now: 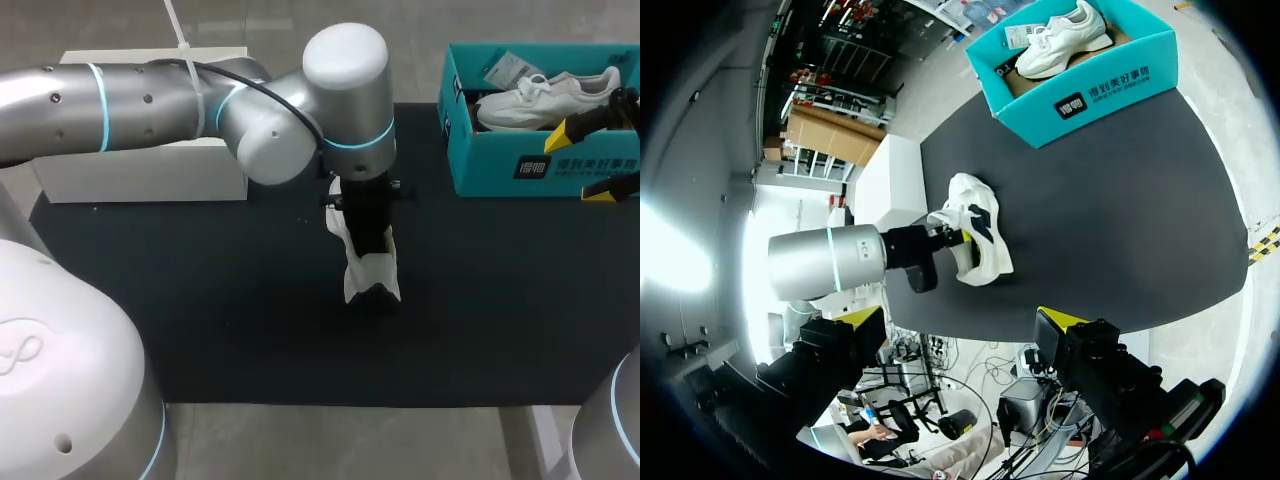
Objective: Take the shoe out of the shoebox, open the shoe tongue, remove and reinsert the insole, then place the shoe into the shoebox
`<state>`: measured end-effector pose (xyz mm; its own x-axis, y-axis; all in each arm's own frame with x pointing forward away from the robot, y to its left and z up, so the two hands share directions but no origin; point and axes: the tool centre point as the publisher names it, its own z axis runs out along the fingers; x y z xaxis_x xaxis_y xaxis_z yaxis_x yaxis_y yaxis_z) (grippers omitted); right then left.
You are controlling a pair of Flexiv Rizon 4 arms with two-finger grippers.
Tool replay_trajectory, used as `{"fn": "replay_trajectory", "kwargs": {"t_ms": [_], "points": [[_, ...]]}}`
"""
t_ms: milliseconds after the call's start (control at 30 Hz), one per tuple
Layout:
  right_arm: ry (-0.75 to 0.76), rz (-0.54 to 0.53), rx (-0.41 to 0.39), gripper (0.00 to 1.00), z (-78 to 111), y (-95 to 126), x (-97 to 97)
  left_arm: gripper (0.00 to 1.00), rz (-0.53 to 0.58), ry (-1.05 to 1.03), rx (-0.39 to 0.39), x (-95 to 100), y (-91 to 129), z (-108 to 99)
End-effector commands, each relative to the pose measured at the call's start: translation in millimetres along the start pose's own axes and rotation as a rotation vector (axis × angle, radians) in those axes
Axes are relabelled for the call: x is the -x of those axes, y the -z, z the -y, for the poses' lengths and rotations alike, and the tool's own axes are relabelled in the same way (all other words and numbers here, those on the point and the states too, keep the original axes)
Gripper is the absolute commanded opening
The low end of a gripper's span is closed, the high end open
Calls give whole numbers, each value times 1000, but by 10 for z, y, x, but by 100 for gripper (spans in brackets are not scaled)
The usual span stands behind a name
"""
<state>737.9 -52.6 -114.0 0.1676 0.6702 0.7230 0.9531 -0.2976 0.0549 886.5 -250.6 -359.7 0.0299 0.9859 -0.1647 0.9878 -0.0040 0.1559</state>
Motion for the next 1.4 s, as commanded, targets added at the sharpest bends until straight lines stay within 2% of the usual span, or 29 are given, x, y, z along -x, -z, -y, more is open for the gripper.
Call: {"fn": "replay_trajectory", "kwargs": {"t_ms": [33,67,100,167,200,467,767,933,1133,1400], "points": [[-2,3,-1,100,-11,-14,-8,0,-8,-2,19,-37,-8,-65],[-2,3,-1,100,-11,-14,-8,0,-10,-3,18,-37,-13,-68],[-2,3,-1,100,-11,-14,-8,5,-12,-5,19,-37,-14,-67],[-2,3,-1,100,-11,-14,-8,78,-10,-4,22,-34,-11,-59],[-2,3,-1,100,-11,-14,-8,99,-12,-2,22,-34,-11,-59],[-2,3,-1,100,-11,-14,-8,100,-29,0,30,-66,-31,-68],[-2,3,-1,100,-11,-14,-8,100,-18,5,41,-81,142,-44],[-2,3,-1,100,-11,-14,-8,100,-22,13,38,-109,164,-72],[-2,3,-1,100,-11,-14,-8,100,-9,29,65,-56,302,-252],[-2,3,-1,100,-11,-14,-8,100,-2,82,132,-84,501,-707]]}}
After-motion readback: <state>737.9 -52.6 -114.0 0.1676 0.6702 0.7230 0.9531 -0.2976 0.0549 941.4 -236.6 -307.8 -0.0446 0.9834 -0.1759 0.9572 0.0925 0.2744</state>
